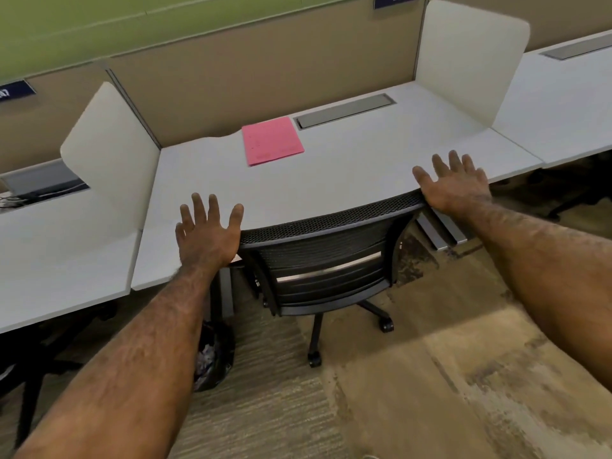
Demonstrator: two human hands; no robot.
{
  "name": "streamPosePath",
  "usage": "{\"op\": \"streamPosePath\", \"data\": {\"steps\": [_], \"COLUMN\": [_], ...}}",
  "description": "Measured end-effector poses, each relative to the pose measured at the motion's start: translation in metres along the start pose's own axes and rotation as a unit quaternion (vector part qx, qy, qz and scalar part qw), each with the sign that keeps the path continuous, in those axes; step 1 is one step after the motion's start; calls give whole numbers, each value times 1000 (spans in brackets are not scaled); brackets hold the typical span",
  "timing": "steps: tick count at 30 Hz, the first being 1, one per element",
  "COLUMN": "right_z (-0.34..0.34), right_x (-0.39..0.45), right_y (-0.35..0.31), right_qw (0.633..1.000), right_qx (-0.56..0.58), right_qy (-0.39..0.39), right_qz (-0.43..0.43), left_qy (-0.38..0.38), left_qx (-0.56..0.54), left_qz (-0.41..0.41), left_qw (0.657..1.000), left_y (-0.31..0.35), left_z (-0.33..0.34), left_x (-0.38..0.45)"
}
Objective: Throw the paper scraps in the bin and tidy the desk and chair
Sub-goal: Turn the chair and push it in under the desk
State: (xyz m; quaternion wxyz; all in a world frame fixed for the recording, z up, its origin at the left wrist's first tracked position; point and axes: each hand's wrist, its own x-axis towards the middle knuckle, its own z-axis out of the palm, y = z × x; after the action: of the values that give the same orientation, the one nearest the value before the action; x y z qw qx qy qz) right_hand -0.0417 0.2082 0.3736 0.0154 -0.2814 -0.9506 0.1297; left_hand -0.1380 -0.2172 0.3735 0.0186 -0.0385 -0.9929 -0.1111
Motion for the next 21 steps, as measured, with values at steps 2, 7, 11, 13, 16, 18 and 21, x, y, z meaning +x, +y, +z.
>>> {"op": "streamPosePath", "data": {"steps": [2, 7, 11, 13, 16, 18, 21], "right_z": [0, 2, 2, 0, -4, -6, -8], "right_x": [11, 36, 53, 59, 70, 76, 83], "right_y": [-1, -11, -19, -23, -25, -24, -22], "right_qw": [1000, 997, 985, 983, 980, 979, 978], "right_qx": [20, 74, 170, 182, 195, 200, 208], "right_qy": [2, 13, 30, 32, 25, 23, 21], "right_qz": [2, -7, -6, 0, 12, 14, 18], "left_qy": [1, -22, -34, -28, -26, -23, -21], "left_qx": [1, -59, -29, -34, -44, -65, -131], "left_qz": [-1, 9, -15, -23, -28, -38, -66], "left_qw": [1000, 998, 999, 999, 998, 997, 989], "left_y": [3, 8, 9, 10, 15, 18, 24], "left_z": [2, 9, 7, 5, 4, 3, 4], "left_x": [11, 37, 52, 57, 64, 66, 64]}}
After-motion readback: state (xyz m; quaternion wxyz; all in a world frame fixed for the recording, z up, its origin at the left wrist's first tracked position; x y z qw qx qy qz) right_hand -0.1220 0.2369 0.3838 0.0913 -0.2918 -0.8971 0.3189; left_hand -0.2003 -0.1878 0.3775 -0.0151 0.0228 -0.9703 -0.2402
